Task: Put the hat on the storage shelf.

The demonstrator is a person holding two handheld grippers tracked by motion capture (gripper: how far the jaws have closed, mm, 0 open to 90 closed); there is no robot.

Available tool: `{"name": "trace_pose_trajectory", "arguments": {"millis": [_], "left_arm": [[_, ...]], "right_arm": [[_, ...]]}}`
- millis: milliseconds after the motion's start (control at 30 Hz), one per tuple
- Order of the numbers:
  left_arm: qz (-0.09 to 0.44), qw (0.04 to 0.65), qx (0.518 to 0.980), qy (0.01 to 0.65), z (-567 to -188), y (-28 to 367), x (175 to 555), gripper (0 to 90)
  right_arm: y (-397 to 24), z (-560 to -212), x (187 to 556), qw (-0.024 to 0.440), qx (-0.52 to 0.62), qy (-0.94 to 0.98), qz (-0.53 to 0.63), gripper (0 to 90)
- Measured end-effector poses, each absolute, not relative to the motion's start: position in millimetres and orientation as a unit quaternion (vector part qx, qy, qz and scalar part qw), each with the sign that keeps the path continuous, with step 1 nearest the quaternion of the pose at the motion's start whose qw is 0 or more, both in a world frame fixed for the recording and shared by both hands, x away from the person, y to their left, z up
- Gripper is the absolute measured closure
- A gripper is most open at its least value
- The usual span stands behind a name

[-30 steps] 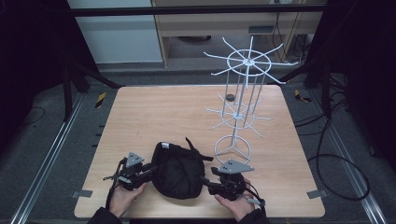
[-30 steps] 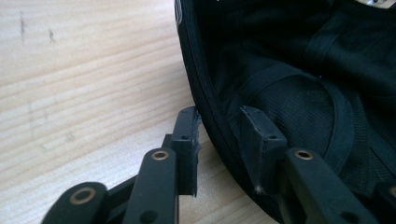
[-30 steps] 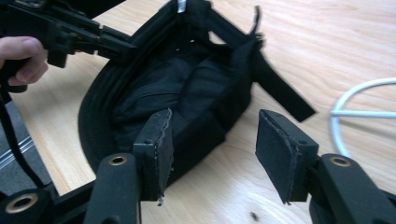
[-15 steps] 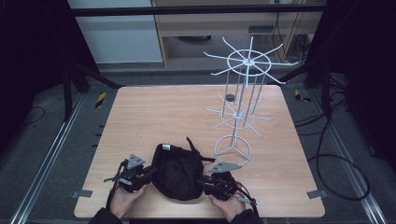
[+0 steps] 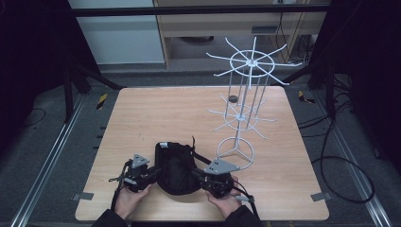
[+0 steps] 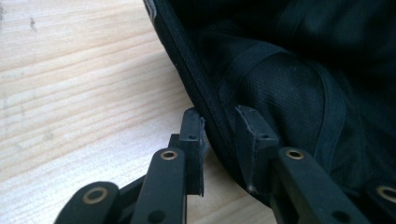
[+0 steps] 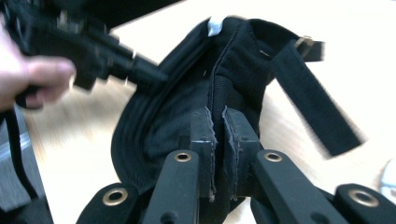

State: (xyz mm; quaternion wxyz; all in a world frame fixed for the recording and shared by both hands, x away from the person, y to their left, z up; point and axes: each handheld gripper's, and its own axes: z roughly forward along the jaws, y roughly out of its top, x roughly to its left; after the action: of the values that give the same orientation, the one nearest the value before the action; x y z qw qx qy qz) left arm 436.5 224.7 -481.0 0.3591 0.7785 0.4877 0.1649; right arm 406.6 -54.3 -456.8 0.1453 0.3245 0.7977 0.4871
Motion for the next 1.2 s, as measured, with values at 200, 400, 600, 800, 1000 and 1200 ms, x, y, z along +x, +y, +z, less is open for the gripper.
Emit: {"name": "trace_pose_trajectory", "arguments": {"millis": [200, 400, 600, 800, 1000, 1200], "left_arm": [[0.166, 0.396, 0.756, 0.494, -466.3, 239.9, 434.0, 59.9], [0.156, 0.448, 0.746, 0.468, -448.6, 233.5, 423.4, 49.1], [0.142, 0.472, 0.753, 0.436, -441.0, 211.5, 424.8, 41.9], [0.128, 0.479, 0.755, 0.429, -434.0, 191.4, 430.7, 39.1], [0.121, 0.481, 0.755, 0.429, -433.9, 171.5, 435.2, 38.9], [0.114, 0.462, 0.763, 0.437, -440.0, 154.3, 444.7, 40.1]], "right_arm": [[-48.5, -467.3, 404.2, 0.147, 0.325, 0.805, 0.475, 82.8], [-46.1, -471.7, 402.8, 0.146, 0.329, 0.806, 0.471, 80.1], [-46.4, -474.4, 402.2, 0.145, 0.326, 0.806, 0.472, 78.1], [-46.6, -475.2, 401.7, 0.144, 0.325, 0.807, 0.47, 78.5], [-46.7, -475.5, 401.4, 0.145, 0.324, 0.808, 0.471, 78.5], [-45.9, -475.8, 401.1, 0.142, 0.318, 0.81, 0.471, 79.0]]}}
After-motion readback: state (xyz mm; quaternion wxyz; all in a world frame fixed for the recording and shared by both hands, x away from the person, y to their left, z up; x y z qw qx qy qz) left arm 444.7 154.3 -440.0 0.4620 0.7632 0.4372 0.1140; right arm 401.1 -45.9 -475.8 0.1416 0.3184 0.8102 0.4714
